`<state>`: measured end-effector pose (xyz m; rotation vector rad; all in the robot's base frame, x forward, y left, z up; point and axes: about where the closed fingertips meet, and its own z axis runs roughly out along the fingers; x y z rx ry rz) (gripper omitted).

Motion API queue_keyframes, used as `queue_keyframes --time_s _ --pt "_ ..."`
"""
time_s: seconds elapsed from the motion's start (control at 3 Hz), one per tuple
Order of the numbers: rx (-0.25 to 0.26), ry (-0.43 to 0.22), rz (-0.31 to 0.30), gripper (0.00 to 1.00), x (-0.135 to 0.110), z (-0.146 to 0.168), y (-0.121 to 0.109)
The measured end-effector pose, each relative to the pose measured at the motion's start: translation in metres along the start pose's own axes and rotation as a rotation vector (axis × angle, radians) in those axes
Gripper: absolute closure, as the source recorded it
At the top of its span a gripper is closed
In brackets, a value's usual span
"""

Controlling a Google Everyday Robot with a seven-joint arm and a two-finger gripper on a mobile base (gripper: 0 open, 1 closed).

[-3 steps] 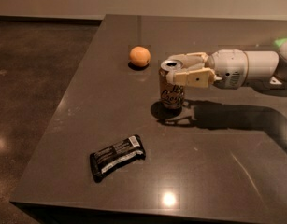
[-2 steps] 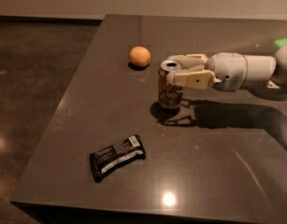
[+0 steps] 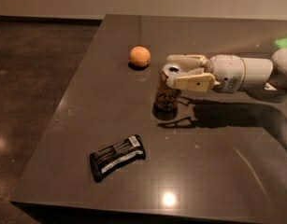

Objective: Place orange can upright

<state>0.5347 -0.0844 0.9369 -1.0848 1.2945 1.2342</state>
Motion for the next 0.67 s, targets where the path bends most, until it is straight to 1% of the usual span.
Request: queue_keyframes --time_s 0.33,0.67 --pt "-0.003 0.0 -0.001 0.0 -0.0005 0.0017 0.0004" --pt "-0.003 0.0 -0.001 0.0 -0.0005 0.0017 0.0004"
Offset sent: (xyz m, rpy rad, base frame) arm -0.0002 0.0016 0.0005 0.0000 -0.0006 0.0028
